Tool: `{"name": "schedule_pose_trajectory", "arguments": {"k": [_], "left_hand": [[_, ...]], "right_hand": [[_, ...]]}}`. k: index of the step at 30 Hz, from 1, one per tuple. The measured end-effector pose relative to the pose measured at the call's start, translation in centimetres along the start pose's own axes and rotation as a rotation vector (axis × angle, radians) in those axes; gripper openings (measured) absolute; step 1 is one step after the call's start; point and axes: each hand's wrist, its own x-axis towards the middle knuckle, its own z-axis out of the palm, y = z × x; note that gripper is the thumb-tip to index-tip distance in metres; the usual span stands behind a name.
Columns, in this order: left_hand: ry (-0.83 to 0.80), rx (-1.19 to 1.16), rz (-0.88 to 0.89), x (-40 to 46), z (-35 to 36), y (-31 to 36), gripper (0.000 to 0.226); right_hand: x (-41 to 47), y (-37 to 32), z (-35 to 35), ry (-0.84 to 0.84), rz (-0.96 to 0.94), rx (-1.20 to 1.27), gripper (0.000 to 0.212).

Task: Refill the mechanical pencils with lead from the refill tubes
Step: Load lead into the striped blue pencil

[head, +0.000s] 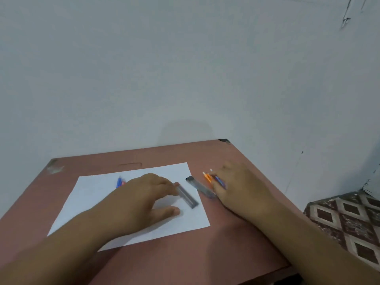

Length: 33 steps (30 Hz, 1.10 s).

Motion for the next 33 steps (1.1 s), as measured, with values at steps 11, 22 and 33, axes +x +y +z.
{"name": "schedule_pose_trajectory", "arguments": {"k": [11,22,33], "left_hand": [[0.142,-0.07,-0.215,-9.6,-1.0,-8.2,0.059],[0.156,-0.124,-0.293,-10.7,-0.5,-8.3,0.055],[0.127,-0.151,-0.309,-10.5,-0.9,-7.7,0.053]], "right_hand": [[3.6,-7.3,3.0,-0.171,-0.313,0.076,0.028],[7.1,-13.1,6.8,-0.037,-0.726,0.032,0.024],[8.5,-12.2,6.5,-0.034,-0.939,-0.04,0.015]]}}
